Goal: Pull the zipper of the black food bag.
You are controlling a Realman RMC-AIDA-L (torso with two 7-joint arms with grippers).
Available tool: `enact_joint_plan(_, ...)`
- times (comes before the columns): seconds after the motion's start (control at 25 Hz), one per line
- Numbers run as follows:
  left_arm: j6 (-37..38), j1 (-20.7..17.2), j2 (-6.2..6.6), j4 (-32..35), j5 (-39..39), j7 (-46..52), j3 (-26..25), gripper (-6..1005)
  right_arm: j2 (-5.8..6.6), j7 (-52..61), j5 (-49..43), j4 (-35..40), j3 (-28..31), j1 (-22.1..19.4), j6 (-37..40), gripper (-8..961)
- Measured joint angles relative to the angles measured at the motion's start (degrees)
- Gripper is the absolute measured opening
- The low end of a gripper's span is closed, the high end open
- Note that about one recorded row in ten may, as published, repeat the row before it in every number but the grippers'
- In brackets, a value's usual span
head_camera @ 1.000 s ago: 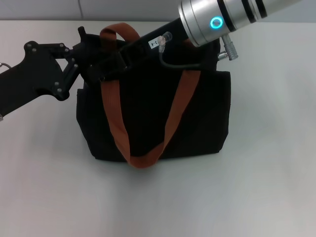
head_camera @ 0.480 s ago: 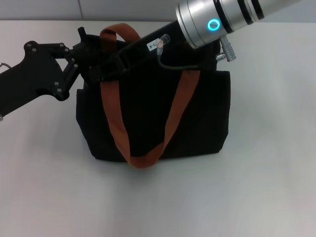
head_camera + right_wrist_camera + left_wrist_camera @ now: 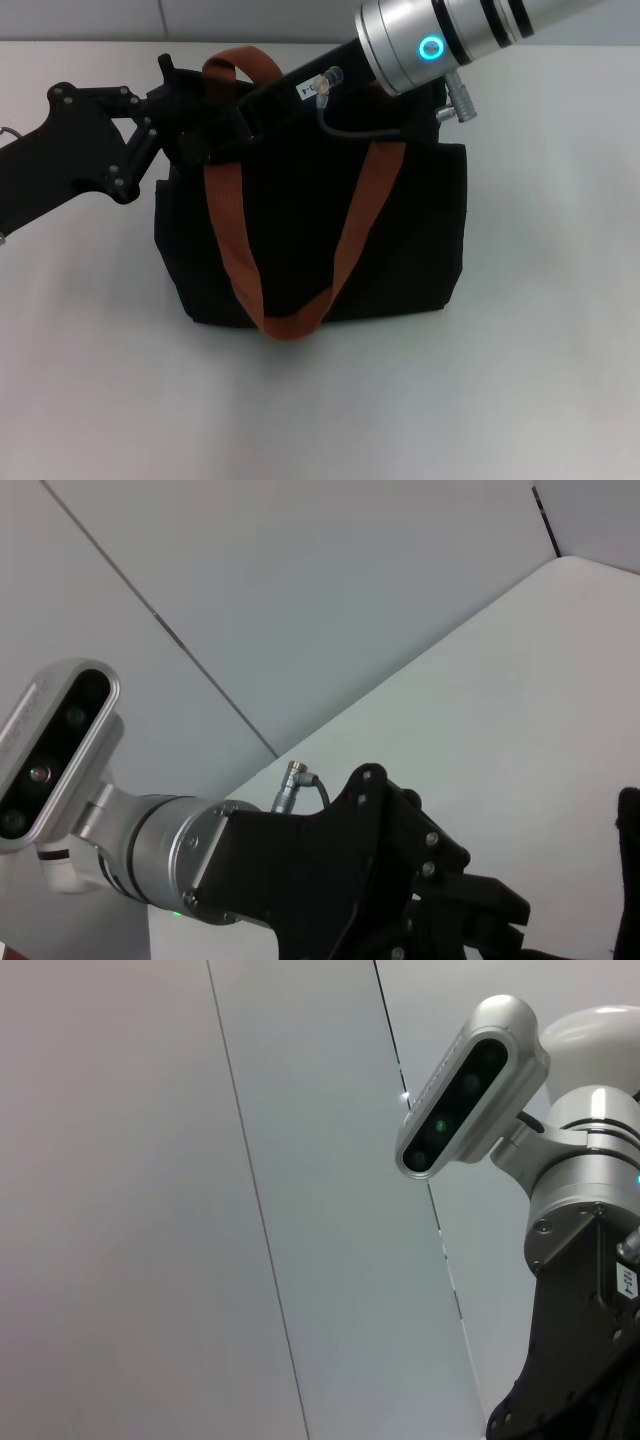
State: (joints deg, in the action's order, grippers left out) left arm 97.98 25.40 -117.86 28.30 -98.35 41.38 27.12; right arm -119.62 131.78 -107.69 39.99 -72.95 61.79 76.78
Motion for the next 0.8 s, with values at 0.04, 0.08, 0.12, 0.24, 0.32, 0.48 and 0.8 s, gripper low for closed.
enact_joint_plan(0.04,0.0,0.0,0.0,0.0,0.0,0.0,0.0,20,0.0,0.0,0.0,0.0,0.0,0.0,0.0,134)
enact_joint_plan(0.08,0.02,0.0,0.0,0.0,0.0,0.0,-0.02,20,0.0,0.02,0.0,0.0,0.0,-0.07,-0.02,134)
enact_joint_plan(0.12,0.02,0.0,0.0,0.0,0.0,0.01,-0.04,20,0.0,0.04,0.0,0.0,0.0,-0.12,-0.05,134)
enact_joint_plan(0.24,0.08,0.0,0.0,0.0,0.0,0.01,0.01,21,0.0,0.06,0.0,0.0,0.0,-0.16,-0.08,134)
enact_joint_plan(0.32,0.13,0.0,0.0,0.0,0.0,0.01,0.02,21,0.0,0.07,0.0,-0.01,0.0,-0.17,-0.08,133)
enact_joint_plan(0.48,0.2,0.0,0.0,0.0,0.0,0.01,-0.06,21,0.0,0.09,0.23,-0.68,0.0,0.05,-0.09,133)
enact_joint_plan(0.8,0.28,-0.2,0.0,0.0,0.0,-0.25,-0.05,20,-0.18,-0.39,0.47,-1.28,-0.98,0.66,-1.25,78)
